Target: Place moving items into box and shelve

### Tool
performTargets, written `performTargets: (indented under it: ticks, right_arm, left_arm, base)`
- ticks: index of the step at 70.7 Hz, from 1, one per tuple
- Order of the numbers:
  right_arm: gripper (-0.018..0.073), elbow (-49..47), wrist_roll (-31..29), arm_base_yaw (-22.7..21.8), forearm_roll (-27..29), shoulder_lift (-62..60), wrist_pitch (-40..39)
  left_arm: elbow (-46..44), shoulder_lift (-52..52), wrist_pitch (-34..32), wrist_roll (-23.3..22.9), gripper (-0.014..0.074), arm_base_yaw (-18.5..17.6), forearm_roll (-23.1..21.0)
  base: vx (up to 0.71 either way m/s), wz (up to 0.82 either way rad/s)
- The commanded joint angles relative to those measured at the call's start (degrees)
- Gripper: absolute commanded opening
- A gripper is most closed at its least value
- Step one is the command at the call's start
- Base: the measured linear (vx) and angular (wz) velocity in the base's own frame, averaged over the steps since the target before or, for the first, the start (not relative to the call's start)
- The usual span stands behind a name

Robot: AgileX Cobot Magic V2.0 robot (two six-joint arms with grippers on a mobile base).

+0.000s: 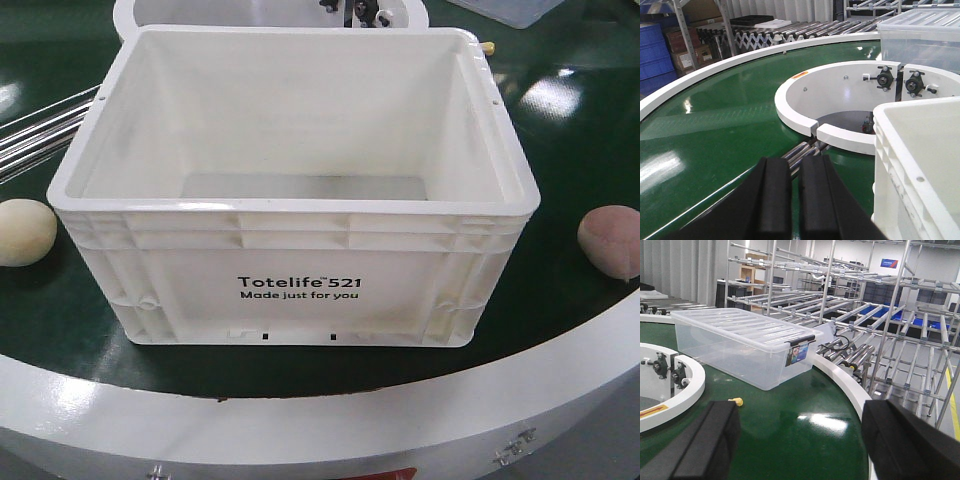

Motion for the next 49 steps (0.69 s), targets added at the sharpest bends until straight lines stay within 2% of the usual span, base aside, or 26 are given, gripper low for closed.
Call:
performTargets:
  ticks: [1,13,23,30,43,49]
  right_arm:
    - [0.0579,-2.2,0.1,-0.3,0.1,-0.2,-5.3]
    - [0.0579,-2.2,0.2,-0.3,0.1,-0.2,-5.3]
    - [0.0579,-2.2,0.4,-0.3,0.1,-0.2,-5.3]
    - [0.0579,-2.2,0.4,-0.3,0.1,-0.2,-5.3]
    - [0.0579,-2.2,0.4,-0.3,0.1,-0.2,-5.3]
    - [0.0579,-2.2,0.4,-0.3,0.1,-0.2,-5.3]
  left_arm:
    - [-2.2,-0.8,-3.8,-0.3,0.0237,-0.1,-0.6]
    - [-2.2,-0.8,-6.7,-0.3,0.0239,-0.1,-0.6]
    - [-2.2,-0.8,-6.1,-0.3,0.0263,-0.1,-0.6]
    - [-2.2,-0.8,-6.0,-0.3,0.0324,-0.1,-0.6]
    - [-2.2,-0.8,-8.1,-0.3,0.0522,-0.1,-0.6]
    - [-2.2,-0.7,-10.1,-0.3,0.0595,-0.1,-2.0]
  base:
    - [0.00,0.00]
    - [0.00,0.00]
    - [0.00,0.00]
    - [0.00,0.00]
    - [0.00,0.00]
    - [0.00,0.00]
